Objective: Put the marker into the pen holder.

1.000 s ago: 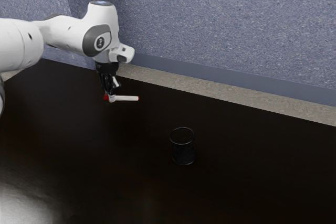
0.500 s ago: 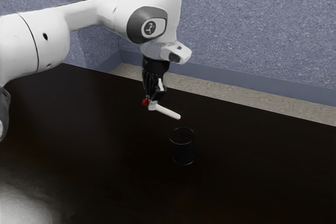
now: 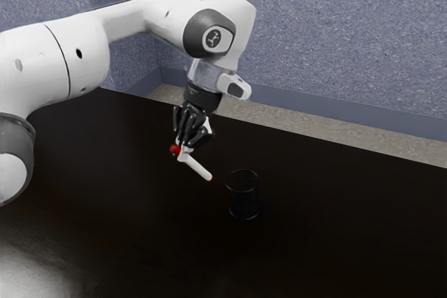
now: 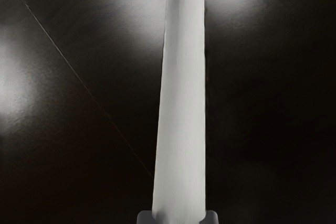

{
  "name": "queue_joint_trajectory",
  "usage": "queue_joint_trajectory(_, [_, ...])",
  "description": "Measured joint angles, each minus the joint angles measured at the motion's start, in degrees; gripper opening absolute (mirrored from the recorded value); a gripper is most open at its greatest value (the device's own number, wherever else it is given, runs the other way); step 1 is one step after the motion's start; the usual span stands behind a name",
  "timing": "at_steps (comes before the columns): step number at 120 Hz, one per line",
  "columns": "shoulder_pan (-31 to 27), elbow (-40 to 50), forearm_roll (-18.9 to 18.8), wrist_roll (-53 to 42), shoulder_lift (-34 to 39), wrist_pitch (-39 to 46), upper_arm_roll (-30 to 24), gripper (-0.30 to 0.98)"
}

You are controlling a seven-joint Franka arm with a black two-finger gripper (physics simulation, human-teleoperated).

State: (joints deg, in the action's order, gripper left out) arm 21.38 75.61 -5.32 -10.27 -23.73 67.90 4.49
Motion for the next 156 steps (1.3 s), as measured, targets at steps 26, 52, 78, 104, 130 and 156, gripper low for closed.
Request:
queue_joint_trajectory(26, [-2.53, -5.80, -0.78, 2.38, -5.29, 2.40, -1.16, -0.10])
queue_joint_trajectory(52, [-2.04, -8.02, -1.28, 4.08, -7.49, 5.04, -1.89, -0.10])
queue_joint_trajectory(78, [-1.74, -8.18, -1.48, 5.30, -8.26, 6.61, -2.53, -0.10])
queue_joint_trajectory(104, [-1.62, -8.12, -1.50, 6.19, -9.73, 7.78, -3.51, -0.10])
queue_joint_trajectory(130, [-1.85, -8.17, -1.55, 6.78, -11.40, 9.97, -3.64, -0.10])
queue_joint_trajectory(156, [-2.13, -8.18, -1.59, 7.10, -13.20, 14.02, -3.80, -0.10])
